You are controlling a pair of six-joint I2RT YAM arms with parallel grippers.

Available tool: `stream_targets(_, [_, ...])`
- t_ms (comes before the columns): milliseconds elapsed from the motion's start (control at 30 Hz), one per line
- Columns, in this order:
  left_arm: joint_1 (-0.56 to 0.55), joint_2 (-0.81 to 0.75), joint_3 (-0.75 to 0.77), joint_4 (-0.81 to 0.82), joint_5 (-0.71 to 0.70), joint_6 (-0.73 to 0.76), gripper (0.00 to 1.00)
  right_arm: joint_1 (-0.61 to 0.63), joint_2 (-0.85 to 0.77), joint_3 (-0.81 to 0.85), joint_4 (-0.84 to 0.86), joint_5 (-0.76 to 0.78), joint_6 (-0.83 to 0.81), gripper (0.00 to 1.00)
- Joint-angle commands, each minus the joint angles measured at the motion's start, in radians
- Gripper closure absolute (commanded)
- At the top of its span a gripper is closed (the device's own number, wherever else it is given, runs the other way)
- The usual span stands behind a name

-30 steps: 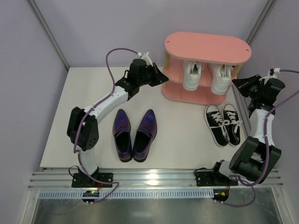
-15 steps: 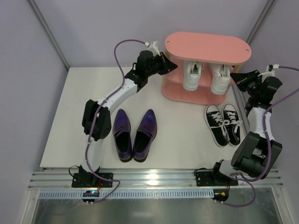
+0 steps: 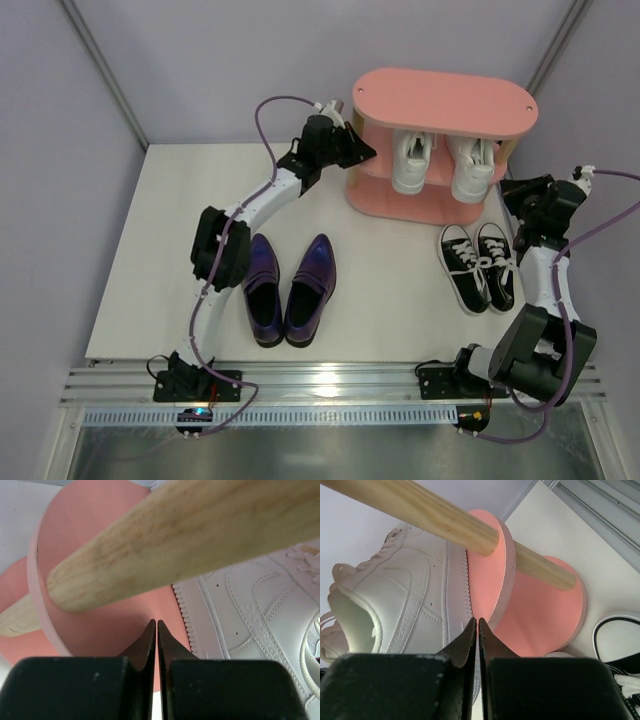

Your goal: Place and organize the shoes onto the shoe shelf

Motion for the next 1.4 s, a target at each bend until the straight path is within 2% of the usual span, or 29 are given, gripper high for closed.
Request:
stream_targets(0, [0.007,0.016,0.076,0.003,0.007,-0.005,1.00,0.009,0.083,0.071,0.056,-0.015,-0.011,0.96])
stream_targets(100, [0.007,0.050,0.117,0.000,0.022,-0.021,1.00,0.030,0.175,0.123,0.102,-0.115,-0.005,0.96])
stream_targets(300, [-0.002,0.076,0.119,0.009,0.056,-0.046,1.00,0.121,0.225,0.150,0.116,-0.169,-0.057,0.96])
stream_targets(467, [-0.033,0.050,0.030,0.061,0.058,-0.044,1.00,0.201,0.223,0.102,0.119,-0.131,-0.083,0.96])
stream_targets(600, [-0.045,0.070,0.032,0.066,0.065,-0.055,1.00,0.234,0.245,0.088,0.119,-0.120,-0.085,0.96])
stream_targets(733, [-0.053,0.079,0.065,0.052,0.062,-0.052,1.00,0.241,0.223,0.093,0.057,-0.034,-0.090,0.96])
stream_targets(867, [-0.053,0.078,0.108,0.026,0.033,-0.037,1.00,0.242,0.156,0.070,-0.040,0.214,-0.058,0.96])
stream_targets(1100, [-0.045,0.073,0.151,-0.004,-0.043,-0.023,1.00,0.239,0.090,0.073,-0.132,0.484,0.059,0.96])
stream_targets(1233, [-0.035,0.095,0.197,-0.027,-0.053,-0.028,0.99,0.239,0.077,0.071,-0.080,0.529,0.091,0.96])
stream_targets(1367, [-0.030,0.131,0.259,-0.044,-0.053,-0.035,1.00,0.237,0.154,0.099,0.025,0.471,0.119,0.96])
